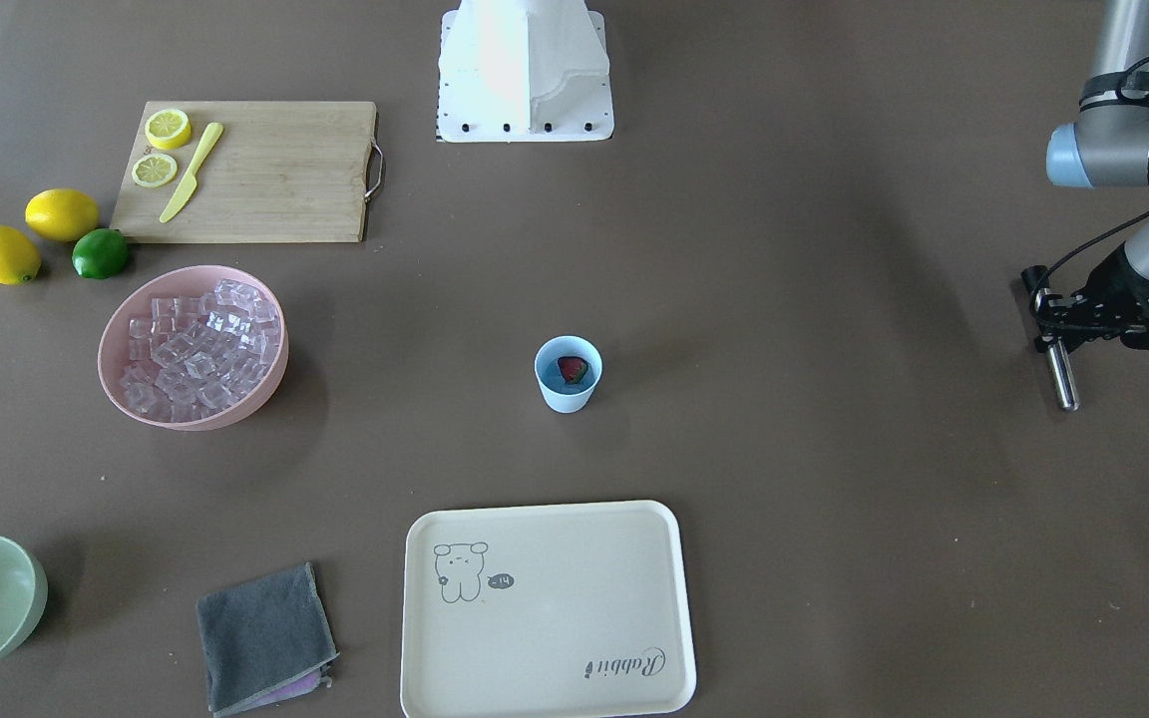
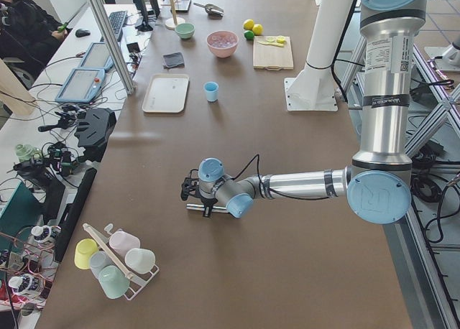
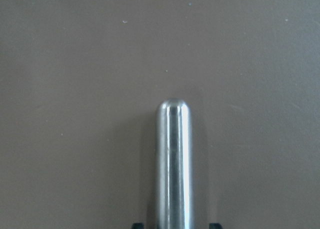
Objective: Mash ice and strawberries in cup
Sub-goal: 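Move the left gripper to the metal pestle rod and grasp it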
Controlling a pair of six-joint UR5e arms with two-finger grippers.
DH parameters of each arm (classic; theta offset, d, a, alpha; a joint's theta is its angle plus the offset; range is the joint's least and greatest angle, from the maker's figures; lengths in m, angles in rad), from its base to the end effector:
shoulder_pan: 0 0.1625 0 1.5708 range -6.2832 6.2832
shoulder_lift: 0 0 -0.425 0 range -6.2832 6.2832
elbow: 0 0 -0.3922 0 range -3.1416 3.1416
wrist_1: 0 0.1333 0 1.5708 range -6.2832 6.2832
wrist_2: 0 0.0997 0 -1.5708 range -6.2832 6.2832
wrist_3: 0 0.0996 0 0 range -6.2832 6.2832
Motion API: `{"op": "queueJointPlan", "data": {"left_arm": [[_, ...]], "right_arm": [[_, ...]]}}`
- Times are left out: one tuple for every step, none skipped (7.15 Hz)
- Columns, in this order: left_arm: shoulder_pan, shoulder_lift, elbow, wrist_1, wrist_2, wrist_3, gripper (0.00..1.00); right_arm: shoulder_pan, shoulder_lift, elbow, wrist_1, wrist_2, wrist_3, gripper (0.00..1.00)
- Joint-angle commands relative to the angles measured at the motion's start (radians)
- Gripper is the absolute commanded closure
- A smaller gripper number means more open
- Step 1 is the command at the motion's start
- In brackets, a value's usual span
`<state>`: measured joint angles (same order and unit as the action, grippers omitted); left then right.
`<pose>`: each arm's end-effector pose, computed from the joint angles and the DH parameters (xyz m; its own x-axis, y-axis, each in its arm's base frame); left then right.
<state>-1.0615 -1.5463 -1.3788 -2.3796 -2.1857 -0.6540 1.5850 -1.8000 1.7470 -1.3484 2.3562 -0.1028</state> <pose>0.1779 -0.4742 0.6835 0.6875 0.0986 -0.7195 0.0173 0.9882 0.1519 0.0686 -0.4043 0.6498 0.7064 -0.2097 0.6760 0.0588 0.9692 0.2392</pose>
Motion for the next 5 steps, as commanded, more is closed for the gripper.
{"op": "queueJointPlan", "data": {"left_arm": [[0.011,0.002,0.010,-0.030,0.003,-0.001,0.67],[0.009,0.003,-0.009,-0.039,0.003,0.002,0.70],[0.003,-0.006,-0.067,-0.046,0.001,0.002,0.71],[-0.009,-0.023,-0.127,-0.040,0.001,-0.003,0.71],[-0.055,-0.059,-0.163,-0.038,0.004,-0.015,0.72]], "right_arm": [[0.001,0.001,0.000,-0.002,0.002,0.000,0.01],[0.001,-0.001,0.000,0.000,0.002,0.000,0.01],[0.007,-0.002,0.003,-0.002,0.002,-0.002,0.01],[0.007,-0.002,0.003,0.000,0.000,-0.002,0.01],[0.012,-0.002,0.006,0.000,0.000,-0.002,0.01]]}}
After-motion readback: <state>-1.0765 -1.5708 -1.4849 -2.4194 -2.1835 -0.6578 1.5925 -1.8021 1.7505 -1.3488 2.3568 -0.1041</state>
